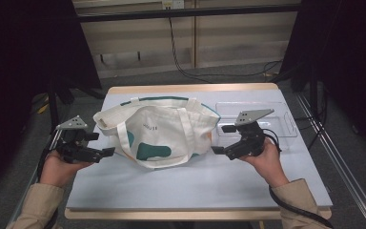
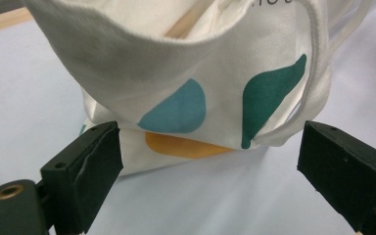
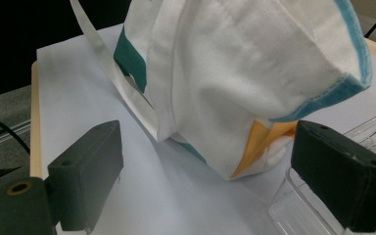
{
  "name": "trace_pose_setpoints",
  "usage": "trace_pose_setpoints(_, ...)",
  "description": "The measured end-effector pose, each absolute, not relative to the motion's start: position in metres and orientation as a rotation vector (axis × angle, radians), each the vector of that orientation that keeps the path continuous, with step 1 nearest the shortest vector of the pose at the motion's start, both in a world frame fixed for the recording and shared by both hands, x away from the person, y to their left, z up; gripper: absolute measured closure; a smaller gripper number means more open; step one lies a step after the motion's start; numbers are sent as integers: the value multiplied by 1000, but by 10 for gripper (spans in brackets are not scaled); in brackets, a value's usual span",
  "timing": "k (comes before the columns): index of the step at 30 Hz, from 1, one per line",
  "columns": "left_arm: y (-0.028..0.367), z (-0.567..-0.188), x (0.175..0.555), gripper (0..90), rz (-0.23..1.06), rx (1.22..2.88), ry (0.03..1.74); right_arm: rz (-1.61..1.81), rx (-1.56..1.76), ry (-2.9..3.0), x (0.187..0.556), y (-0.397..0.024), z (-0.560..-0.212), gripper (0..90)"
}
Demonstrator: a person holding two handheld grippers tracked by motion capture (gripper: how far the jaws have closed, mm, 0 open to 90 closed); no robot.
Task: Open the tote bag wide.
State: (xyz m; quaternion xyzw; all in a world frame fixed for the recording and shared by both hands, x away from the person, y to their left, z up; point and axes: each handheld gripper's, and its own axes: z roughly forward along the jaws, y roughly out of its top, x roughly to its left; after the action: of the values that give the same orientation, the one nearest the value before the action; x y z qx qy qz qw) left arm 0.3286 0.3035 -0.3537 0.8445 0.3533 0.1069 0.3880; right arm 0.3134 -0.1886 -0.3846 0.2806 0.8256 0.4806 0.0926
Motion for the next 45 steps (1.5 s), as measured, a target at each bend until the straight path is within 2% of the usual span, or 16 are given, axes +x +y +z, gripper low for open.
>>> trace_pose_setpoints(30,305,-328,343,81,281,2171,905,1461,806,2418,335,-173,-366,113)
trace_pose_setpoints(45,302,-309,354,79,325,2176,891,1450,766,2423,347,-160,-357,118)
